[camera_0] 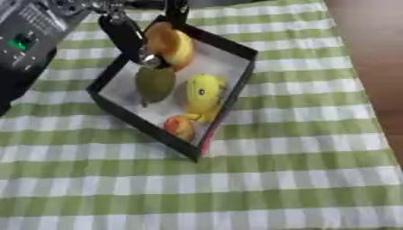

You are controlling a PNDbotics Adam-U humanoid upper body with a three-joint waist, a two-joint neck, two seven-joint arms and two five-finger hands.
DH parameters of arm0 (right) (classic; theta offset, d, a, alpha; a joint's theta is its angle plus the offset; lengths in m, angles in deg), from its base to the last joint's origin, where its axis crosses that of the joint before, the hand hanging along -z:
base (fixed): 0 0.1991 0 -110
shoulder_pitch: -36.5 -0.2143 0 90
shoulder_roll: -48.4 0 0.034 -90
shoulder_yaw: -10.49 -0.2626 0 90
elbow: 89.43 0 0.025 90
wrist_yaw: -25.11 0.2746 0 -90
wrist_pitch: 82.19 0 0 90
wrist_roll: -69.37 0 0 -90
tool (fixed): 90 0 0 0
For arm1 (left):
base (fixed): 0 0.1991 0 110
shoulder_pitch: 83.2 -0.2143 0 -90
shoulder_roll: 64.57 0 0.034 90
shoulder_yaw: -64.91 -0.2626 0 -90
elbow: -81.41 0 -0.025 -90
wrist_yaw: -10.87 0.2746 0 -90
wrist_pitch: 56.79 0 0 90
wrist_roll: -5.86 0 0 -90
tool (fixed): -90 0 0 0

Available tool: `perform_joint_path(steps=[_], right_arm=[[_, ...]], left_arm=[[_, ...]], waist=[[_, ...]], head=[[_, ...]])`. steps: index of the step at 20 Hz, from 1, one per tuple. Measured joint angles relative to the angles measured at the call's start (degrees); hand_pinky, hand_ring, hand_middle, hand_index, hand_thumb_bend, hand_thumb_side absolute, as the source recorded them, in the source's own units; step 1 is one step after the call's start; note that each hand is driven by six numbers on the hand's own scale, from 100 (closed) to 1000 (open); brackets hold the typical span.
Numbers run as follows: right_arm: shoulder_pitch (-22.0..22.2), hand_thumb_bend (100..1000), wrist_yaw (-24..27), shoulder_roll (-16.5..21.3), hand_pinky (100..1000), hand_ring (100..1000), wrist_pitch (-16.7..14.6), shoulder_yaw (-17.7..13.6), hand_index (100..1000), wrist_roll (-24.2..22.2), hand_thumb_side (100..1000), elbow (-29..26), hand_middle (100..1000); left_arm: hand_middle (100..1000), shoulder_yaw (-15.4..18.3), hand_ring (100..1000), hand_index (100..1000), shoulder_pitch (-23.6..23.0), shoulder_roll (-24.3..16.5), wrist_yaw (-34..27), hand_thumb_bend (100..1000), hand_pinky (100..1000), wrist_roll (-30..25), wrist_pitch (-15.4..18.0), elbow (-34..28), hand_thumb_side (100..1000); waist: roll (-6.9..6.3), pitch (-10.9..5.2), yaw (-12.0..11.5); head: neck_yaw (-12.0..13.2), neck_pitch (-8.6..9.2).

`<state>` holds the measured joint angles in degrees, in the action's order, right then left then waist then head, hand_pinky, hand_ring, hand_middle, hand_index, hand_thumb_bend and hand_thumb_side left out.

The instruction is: Pick up objects on the table and place them in the box.

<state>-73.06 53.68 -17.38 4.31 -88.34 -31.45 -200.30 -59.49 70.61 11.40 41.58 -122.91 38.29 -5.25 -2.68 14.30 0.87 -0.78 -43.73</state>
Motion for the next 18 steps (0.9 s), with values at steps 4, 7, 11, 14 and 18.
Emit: perform_joint_path(steps=[4, 7, 11, 14, 18], right_arm=[[0.01, 100, 0.00, 0.06, 1000, 770, 0.07, -0.01, 813, 0.06, 430, -0.07, 649], [0.17, 100, 0.00, 0.06, 1000, 770, 0.14, -0.01, 813, 0.06, 433, -0.08, 649], [0.40, 100, 0.00, 0.06, 1000, 770, 0.26, -0.01, 813, -0.04, 444, -0.09, 648], [0.41, 100, 0.00, 0.06, 1000, 769, 0.37, -0.01, 813, -0.15, 451, -0.08, 648], [0.41, 100, 0.00, 0.06, 1000, 769, 0.54, 0.01, 813, -0.33, 447, -0.07, 649]], left_arm=[[509, -1.45, 619, 529, -0.39, 1.26, 1.47, 402, 660, 0.25, 0.87, 4.26, 100], [522, -2.34, 628, 545, -0.52, 1.86, 1.97, 424, 668, 0.31, 1.73, 6.16, 100], [595, -3.16, 678, 621, -1.23, 2.34, 3.79, 462, 704, 0.39, 3.23, 8.15, 100], [735, -3.22, 786, 772, -2.08, 2.63, 4.92, 462, 788, 0.49, 4.50, 9.60, 100], [876, -2.40, 912, 924, -2.31, 2.83, 5.69, 550, 894, 0.51, 5.29, 9.50, 386]], waist=[[-0.08, 0.00, 0.12], [-0.38, 0.00, 0.24], [-0.39, 0.00, 0.47], [-0.52, 0.00, 0.44], [-0.66, 0.00, 0.33]], head=[[0.09, 0.00], [0.10, 0.00], [0.15, 0.00], [0.16, 0.00], [0.13, -0.01]])
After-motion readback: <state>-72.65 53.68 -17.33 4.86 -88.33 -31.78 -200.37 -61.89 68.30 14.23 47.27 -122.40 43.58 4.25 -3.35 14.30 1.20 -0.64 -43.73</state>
